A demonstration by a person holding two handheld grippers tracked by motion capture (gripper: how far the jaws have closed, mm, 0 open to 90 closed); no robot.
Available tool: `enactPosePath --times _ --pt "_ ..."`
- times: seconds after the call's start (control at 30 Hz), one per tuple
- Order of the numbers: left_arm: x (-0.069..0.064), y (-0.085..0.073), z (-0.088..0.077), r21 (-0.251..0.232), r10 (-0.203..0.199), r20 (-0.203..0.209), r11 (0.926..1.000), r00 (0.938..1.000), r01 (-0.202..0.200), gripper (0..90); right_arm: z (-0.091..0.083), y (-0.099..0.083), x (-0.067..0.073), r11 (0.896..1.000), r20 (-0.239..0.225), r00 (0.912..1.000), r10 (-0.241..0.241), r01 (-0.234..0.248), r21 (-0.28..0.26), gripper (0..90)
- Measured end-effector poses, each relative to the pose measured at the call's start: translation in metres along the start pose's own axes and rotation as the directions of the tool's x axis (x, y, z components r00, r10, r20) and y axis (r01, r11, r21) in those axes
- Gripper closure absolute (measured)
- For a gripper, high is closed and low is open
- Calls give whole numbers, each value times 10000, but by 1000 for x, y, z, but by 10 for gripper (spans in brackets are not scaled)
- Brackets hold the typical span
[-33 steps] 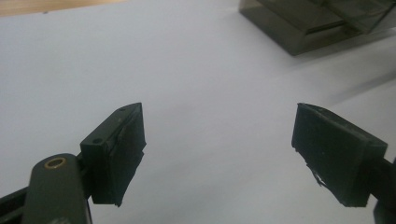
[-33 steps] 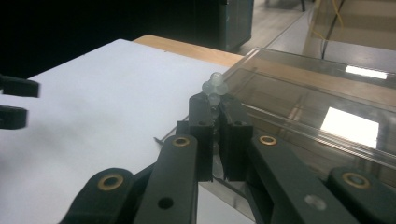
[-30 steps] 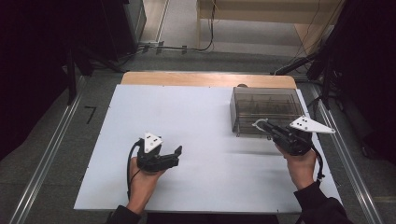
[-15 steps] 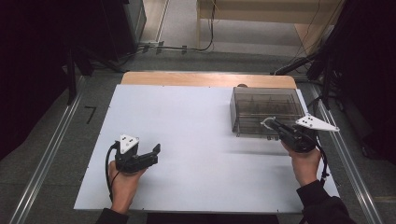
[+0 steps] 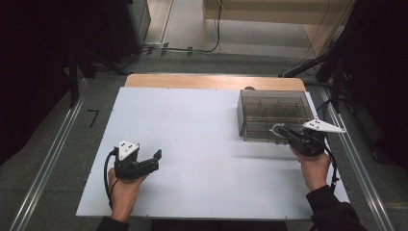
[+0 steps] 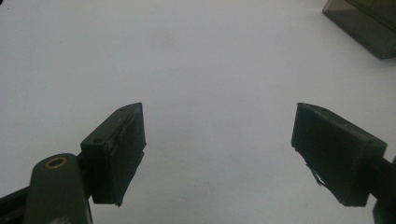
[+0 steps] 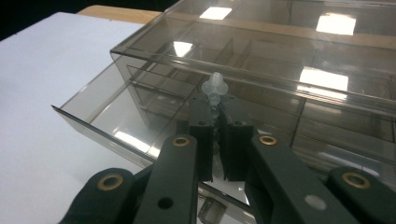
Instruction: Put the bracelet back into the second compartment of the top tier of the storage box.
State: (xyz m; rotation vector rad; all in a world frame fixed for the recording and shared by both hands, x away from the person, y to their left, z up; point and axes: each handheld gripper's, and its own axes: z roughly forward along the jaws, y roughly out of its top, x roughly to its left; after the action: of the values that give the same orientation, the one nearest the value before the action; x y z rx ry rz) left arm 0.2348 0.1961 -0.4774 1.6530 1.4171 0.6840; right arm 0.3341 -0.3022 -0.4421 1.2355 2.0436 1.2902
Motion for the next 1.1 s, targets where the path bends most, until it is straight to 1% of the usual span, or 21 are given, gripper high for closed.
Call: enactPosePath --times 0.07,0.1,0.17,0.23,0.27,0.3,0.37,0.43,0.47,0.5,0.53,0.57,0.6,0.7,0.73,0.77,0.87,0.97,1.1 --pt "0 0 0 31 21 27 10000 10000 -21 179 0 0 -1 10000 12 10000 17 -17 49 819" --pt "0 0 0 68 34 31 10000 10000 -35 179 1 -1 -1 9999 119 9999 5 -7 134 816" --pt "-1 -1 1 76 7 50 10000 10000 -7 179 1 -1 -2 9999 142 9999 -5 2 166 814" --pt "-1 -1 1 74 -7 79 10000 10000 6 179 2 -1 -3 9997 275 9996 -63 57 219 801" --pt "0 -1 0 74 -16 78 10000 10000 15 180 2 -2 -3 9996 402 9991 -112 101 278 754" --pt "0 -1 0 78 -22 93 10000 10000 21 180 2 -2 -3 9996 402 9991 -112 101 278 754" --pt "0 -1 0 100 -60 101 9999 9999 59 180 2 -2 -4 9996 411 9991 -123 112 261 717" --pt "0 -2 0 125 -77 119 9999 9999 76 180 1 -1 -3 9997 467 9988 -168 159 192 677" --pt "0 -2 0 125 -74 140 9999 9999 73 180 1 -1 -2 9995 582 9979 -297 291 111 646" --pt "-1 -2 0 115 -71 149 9999 9999 69 180 1 -1 -1 9990 684 9966 -450 447 66 629" --pt "-1 -2 0 135 -56 153 9999 9999 54 180 1 -1 -1 9990 684 9966 -450 447 66 629" --pt "-1 -2 0 127 -62 153 9999 9999 60 180 0 -1 0 9983 794 9952 -578 577 35 615" --pt "-1 -2 0 114 -64 162 9999 9998 62 180 0 -1 1 9982 877 9943 -602 605 0 588" --pt "0 -2 0 106 -75 161 9999 9998 73 180 -1 0 1 9973 1072 9918 -691 712 -156 546" --pt "0 -2 0 110 -93 156 9999 9998 91 180 -1 0 1 9970 1170 9906 -708 738 -214 519" --pt "0 -2 0 121 -91 161 9999 9998 89 180 -3 0 0 9964 1280 9892 -710 764 -376 511" --pt "0 -2 0 123 -90 164 9999 9998 88 180 -4 1 -1 9957 1395 9878 -689 768 -521 489" --pt "0 -2 0 115 -87 178 9999 9998 85 180 -6 1 -2 9954 1458 9873 -637 733 -614 469" --pt "1 -2 -1 115 -98 133 9999 9999 97 180 -7 1 -3 9958 1464 9878 -523 626 -672 399"
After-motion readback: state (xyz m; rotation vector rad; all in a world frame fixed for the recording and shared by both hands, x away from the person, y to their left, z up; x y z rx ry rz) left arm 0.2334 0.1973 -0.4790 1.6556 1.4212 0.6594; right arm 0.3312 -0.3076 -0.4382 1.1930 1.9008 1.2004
